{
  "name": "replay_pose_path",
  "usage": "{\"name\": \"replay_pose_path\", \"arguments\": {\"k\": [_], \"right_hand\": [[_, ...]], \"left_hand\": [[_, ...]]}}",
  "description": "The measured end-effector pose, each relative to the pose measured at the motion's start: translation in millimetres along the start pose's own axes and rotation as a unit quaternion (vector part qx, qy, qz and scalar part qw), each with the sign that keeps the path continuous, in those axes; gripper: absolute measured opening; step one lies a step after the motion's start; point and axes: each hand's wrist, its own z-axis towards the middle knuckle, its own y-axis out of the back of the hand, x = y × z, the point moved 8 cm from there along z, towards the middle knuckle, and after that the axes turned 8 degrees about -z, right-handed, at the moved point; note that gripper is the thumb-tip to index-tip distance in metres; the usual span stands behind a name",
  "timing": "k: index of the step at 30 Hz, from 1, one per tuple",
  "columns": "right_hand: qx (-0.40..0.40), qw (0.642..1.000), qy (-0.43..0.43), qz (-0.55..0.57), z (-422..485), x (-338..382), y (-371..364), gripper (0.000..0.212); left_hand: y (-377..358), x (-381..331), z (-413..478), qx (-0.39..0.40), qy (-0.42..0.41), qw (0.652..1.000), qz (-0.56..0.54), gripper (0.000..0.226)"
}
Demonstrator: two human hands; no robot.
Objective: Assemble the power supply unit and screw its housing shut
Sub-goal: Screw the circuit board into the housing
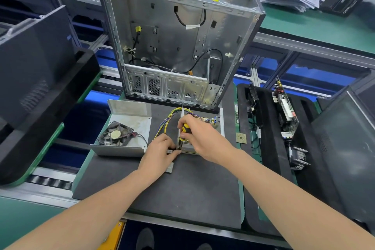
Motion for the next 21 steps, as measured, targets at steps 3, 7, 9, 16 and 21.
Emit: {"name": "replay_pose_path", "arguments": {"k": [3, 7, 9, 16, 21], "right_hand": [[0.002, 1.000, 0.009, -0.024, 0, 6, -3, 0.017], [-0.046, 0.999, -0.005, -0.023, 4, 8, 12, 0.019], [-0.058, 0.997, -0.011, -0.047, 6, 8, 19, 0.030], [0.041, 0.981, 0.087, -0.167, 11, 26, 14, 0.014], [0.131, 0.945, 0.196, -0.228, 6, 45, 6, 0.009]], "left_hand": [[0, 0, 0, 0.001, 0.002, 1.000, -0.002, 0.016], [2, 0, -1, -0.003, 0.009, 1.000, -0.008, 0.015], [1, 0, -2, -0.007, 0.008, 1.000, -0.012, 0.015], [-2, 0, -3, -0.007, -0.003, 1.000, 0.014, 0.016], [-4, -2, -1, 0.007, -0.030, 0.998, 0.057, 0.015]]}}
